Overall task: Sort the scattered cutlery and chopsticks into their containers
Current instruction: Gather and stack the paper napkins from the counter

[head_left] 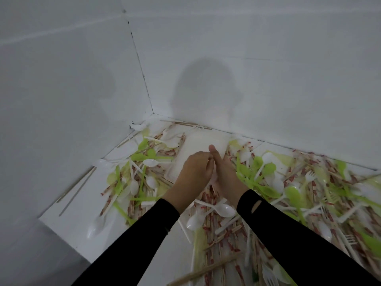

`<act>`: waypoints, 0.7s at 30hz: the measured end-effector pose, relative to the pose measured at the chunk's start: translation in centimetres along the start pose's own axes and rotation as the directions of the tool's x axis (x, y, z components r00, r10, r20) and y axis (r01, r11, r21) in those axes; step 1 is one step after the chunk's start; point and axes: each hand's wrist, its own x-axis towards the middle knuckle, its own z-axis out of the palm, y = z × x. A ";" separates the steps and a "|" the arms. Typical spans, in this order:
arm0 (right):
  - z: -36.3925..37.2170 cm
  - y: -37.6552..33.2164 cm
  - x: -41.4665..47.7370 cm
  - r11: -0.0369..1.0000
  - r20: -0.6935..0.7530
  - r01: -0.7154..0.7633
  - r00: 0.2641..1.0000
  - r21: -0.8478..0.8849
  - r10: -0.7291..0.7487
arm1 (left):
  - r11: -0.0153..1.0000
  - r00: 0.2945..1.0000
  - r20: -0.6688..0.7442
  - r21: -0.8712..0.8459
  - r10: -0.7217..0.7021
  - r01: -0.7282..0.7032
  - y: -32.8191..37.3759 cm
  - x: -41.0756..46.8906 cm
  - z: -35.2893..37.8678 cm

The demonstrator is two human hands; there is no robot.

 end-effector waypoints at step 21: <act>-4.2 -2.9 9.3 0.999 -0.067 0.032 0.997 -0.022 -0.033 | 0.730 0.920 -0.037 0.597 -0.390 0.333 -25.8 15.0 -0.4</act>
